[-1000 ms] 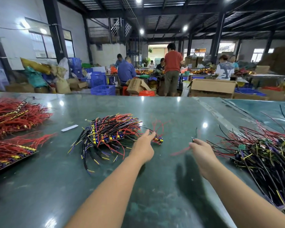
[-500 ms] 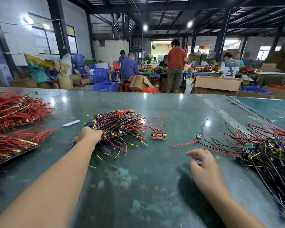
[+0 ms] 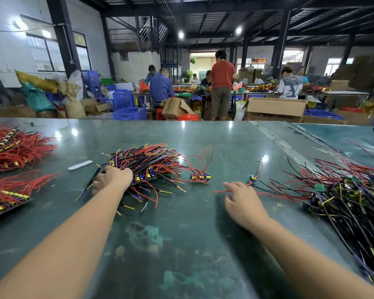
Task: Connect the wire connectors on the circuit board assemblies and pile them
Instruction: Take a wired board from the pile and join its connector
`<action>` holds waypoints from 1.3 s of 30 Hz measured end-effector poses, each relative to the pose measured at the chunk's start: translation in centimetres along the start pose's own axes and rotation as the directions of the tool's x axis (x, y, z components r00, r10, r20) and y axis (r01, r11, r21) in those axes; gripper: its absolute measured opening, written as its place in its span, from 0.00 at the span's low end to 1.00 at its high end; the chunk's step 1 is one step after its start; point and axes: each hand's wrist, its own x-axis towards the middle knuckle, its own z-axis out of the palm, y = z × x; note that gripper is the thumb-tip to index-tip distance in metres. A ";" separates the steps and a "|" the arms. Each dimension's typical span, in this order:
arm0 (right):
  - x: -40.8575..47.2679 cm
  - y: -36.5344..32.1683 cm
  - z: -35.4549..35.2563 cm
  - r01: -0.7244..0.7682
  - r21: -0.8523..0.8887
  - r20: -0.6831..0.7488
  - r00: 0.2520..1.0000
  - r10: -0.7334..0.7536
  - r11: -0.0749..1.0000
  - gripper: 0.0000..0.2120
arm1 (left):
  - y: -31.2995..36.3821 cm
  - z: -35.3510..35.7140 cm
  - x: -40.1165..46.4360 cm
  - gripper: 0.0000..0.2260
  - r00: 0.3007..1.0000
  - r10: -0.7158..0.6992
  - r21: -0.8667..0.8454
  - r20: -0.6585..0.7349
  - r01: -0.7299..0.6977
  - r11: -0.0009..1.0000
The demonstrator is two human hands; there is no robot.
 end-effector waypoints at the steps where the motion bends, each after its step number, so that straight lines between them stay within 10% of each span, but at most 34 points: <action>1: 0.8 -0.1 0.2 0.010 -0.051 0.022 1.000 -0.008 0.999 0.14 | -0.1 0.1 0.4 0.27 1.000 0.005 -0.010 0.007 -0.005 1.000; 10: 4.5 -2.0 1.1 -0.073 -0.336 0.071 0.992 0.102 0.939 0.13 | -0.4 -1.3 3.4 0.35 0.977 0.047 -0.466 0.208 0.056 0.883; 15: 5.4 -5.8 2.9 -0.085 -0.040 0.292 0.952 0.093 0.996 0.17 | -0.8 -1.6 3.5 0.35 0.966 0.079 -0.566 0.248 0.078 0.821; 25: 0.5 -5.1 0.7 -0.003 0.178 -0.055 0.998 0.013 0.984 0.19 | 0.5 -4.2 1.7 0.01 0.828 0.174 -0.708 0.532 0.323 0.628; 39: -8.3 -1.8 -3.6 0.029 0.657 -0.171 0.979 0.111 0.754 0.18 | 3.7 -10.9 0.3 0.14 0.941 0.136 -0.872 0.311 0.225 0.435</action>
